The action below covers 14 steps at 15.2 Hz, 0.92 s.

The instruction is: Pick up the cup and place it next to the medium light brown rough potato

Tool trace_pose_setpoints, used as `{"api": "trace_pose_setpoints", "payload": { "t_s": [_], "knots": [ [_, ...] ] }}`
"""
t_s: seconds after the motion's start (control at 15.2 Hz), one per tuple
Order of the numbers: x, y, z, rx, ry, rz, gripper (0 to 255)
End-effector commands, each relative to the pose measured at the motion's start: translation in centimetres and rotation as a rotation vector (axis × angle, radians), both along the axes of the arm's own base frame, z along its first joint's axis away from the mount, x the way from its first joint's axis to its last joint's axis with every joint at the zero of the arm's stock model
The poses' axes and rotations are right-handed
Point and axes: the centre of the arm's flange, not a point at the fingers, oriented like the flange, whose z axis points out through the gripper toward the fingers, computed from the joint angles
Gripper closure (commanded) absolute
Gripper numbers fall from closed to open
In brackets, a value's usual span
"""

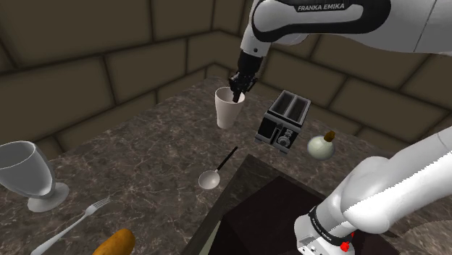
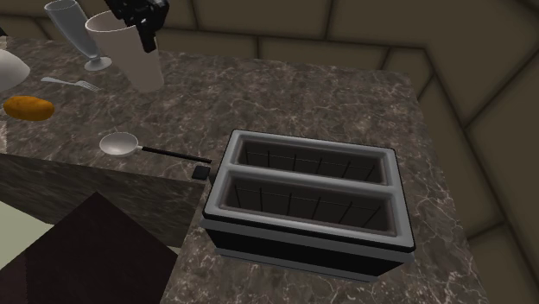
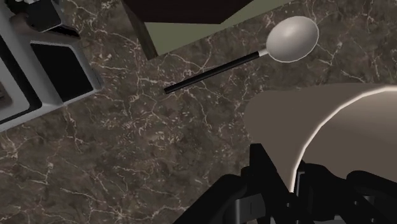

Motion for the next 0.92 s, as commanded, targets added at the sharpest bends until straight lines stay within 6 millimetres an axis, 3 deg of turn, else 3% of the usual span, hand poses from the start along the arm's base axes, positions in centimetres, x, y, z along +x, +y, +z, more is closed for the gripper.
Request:
{"api": "trace_pose_setpoints", "payload": {
  "t_s": [0.0, 0.86],
  "knots": [
    [-1.6, 2.2, 0.1, 0.0, 0.0, -0.001, 255],
    [-10.4, 16.9, 0.1, 0.0, 0.0, -0.001, 255]
  ]
}}
